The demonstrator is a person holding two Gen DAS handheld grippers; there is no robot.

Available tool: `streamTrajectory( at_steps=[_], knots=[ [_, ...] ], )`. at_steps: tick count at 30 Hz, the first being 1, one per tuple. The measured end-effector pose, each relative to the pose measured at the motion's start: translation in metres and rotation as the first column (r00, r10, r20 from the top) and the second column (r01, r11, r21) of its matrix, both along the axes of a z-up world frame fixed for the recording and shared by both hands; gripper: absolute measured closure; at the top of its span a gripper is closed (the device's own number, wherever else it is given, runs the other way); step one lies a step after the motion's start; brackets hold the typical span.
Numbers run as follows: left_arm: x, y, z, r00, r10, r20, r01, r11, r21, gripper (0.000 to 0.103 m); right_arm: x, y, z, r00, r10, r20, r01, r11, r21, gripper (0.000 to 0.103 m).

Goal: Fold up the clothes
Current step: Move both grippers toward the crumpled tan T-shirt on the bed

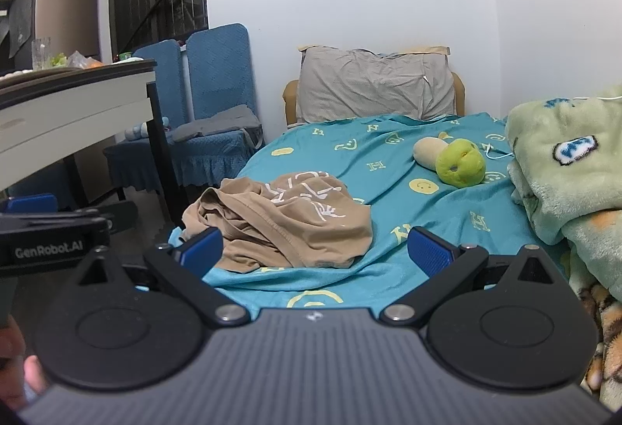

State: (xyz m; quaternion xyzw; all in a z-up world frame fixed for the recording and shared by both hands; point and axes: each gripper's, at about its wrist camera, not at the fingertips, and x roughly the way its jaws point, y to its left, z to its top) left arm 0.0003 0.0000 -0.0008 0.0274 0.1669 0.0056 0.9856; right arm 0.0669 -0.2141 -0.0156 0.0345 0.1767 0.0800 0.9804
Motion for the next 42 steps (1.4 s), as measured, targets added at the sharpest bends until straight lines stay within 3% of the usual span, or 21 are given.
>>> streamTrajectory(
  at_steps=[26, 34, 42],
  knots=[
    [0.008, -0.001, -0.015, 1.0, 0.004, -0.022, -0.003, 1.0, 0.007, 0.0, 0.0, -0.003, -0.001, 0.999, -0.03, -0.009, 0.031, 0.998, 0.046, 0.0],
    [0.008, -0.003, -0.015, 1.0, 0.0, -0.026, 0.0, 1.0, 0.014, 0.0, 0.002, -0.006, 0.002, 0.992, -0.125, -0.01, 0.125, 0.992, -0.007, 0.0],
    [0.007, -0.004, -0.014, 1.0, -0.013, -0.025, 0.013, 1.0, 0.007, 0.0, 0.0, -0.013, 0.002, 0.995, -0.094, 0.026, 0.092, 0.993, 0.072, 0.0]
  ],
)
